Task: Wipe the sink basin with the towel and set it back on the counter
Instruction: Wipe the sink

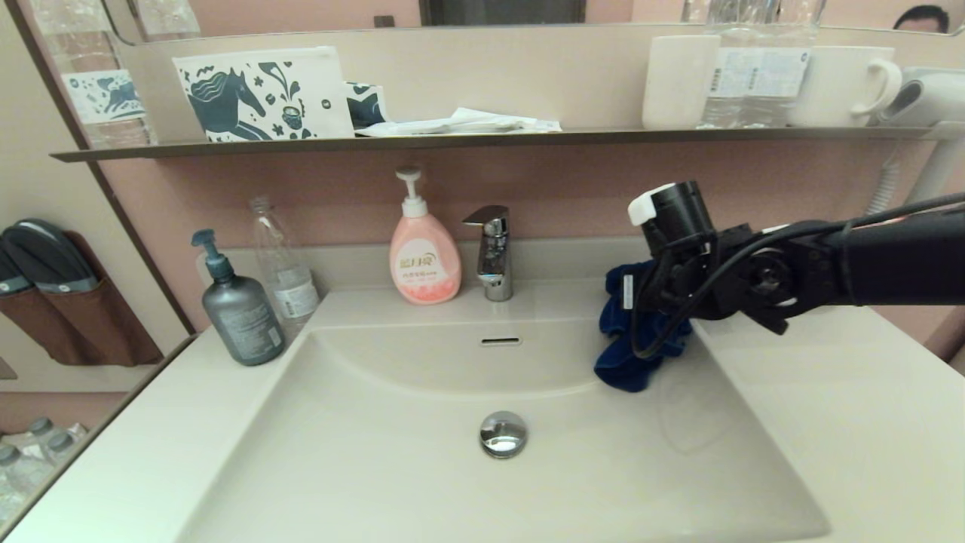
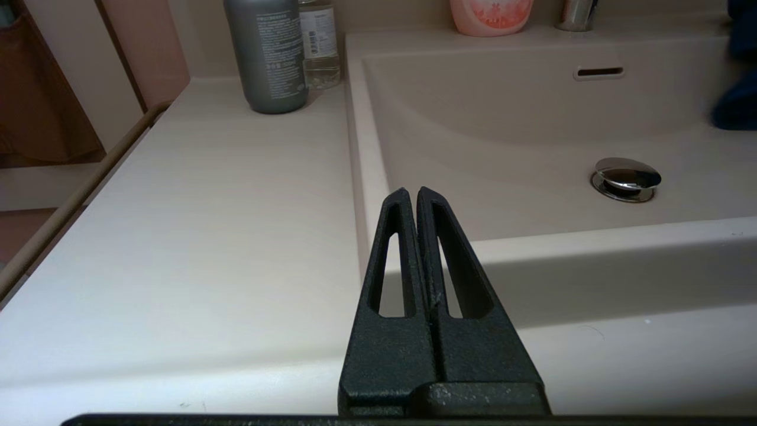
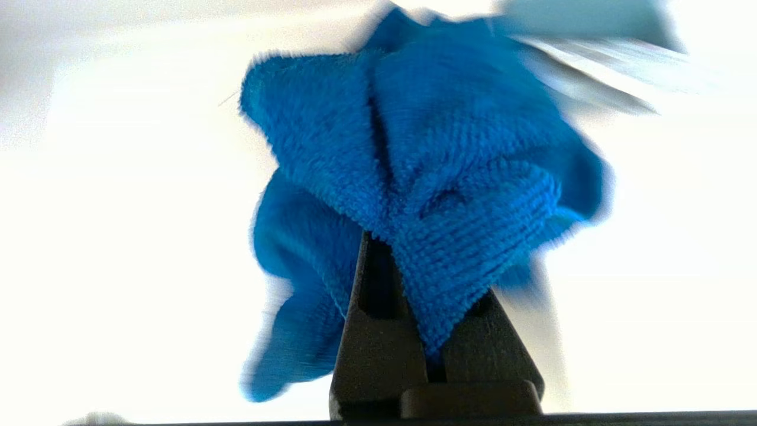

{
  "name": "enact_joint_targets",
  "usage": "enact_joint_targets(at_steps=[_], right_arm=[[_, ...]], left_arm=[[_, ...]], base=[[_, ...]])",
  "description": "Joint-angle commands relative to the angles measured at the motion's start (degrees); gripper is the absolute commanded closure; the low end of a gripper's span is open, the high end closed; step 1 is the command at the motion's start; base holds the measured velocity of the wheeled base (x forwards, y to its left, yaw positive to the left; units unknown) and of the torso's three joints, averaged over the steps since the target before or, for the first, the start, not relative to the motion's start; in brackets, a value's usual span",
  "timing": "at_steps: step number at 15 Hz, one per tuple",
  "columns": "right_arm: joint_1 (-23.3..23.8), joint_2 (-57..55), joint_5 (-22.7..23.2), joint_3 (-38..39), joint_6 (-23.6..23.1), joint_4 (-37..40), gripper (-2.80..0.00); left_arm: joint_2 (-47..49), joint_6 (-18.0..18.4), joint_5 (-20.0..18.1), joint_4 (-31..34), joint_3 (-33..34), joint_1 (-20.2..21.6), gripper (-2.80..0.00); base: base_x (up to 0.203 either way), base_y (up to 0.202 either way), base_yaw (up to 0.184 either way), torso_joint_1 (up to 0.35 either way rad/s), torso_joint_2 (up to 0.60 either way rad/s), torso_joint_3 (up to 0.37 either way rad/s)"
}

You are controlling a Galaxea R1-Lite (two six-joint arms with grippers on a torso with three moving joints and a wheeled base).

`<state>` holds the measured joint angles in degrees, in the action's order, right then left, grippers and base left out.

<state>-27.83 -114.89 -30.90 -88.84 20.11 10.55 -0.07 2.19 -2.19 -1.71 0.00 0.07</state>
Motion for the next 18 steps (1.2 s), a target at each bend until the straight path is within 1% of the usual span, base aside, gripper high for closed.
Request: enact_joint_targets(at_steps=[1,3,6,7,10,12,15,17,18], right_arm=[[0.6,11.99,0.18,2.43,1.17,10.57,0.0],[1.53,18.69,0.96,2.67,2.41,18.2,0.0],[3.98,27.56,2.09,2.77,2.91,25.75,0.0],[5.71,29.83,2.22,2.78,2.96,28.44,0.0],[13.09,33.6,2.6,2.84,2.84,37.88,0.0],[18.87,34.48,4.51,2.84,1.78,42.52,0.0],[28.79,33.93,6.18,4.95,-1.96,43.29,0.0],[31.25,32.92,8.0,9.08,-2.63,42.01,0.0],[31.46,32.86,9.22,12.17,-2.46,38.1,0.0]], left_arm=[[0.07,0.0,0.0,-0.05,0.0,0.01,0.0],[0.07,0.0,0.0,-0.04,0.0,0.01,0.0],[0.07,0.0,0.0,-0.05,0.0,0.01,0.0],[0.07,0.0,0.0,0.02,0.0,0.01,0.0],[0.07,0.0,0.0,-0.05,0.0,0.01,0.0],[0.07,0.0,0.0,-0.05,0.0,0.01,0.0],[0.07,0.0,0.0,-0.04,0.0,0.01,0.0],[0.07,0.0,0.0,-0.05,0.0,0.01,0.0],[0.07,0.0,0.0,-0.04,0.0,0.01,0.0]], base=[[0.0,0.0,0.0,0.0,0.0,0.0],[0.0,0.0,0.0,0.0,0.0,0.0],[0.0,0.0,0.0,0.0,0.0,0.0],[0.0,0.0,0.0,0.0,0.0,0.0],[0.0,0.0,0.0,0.0,0.0,0.0],[0.0,0.0,0.0,0.0,0.0,0.0],[0.0,0.0,0.0,0.0,0.0,0.0],[0.0,0.0,0.0,0.0,0.0,0.0],[0.0,0.0,0.0,0.0,0.0,0.0]])
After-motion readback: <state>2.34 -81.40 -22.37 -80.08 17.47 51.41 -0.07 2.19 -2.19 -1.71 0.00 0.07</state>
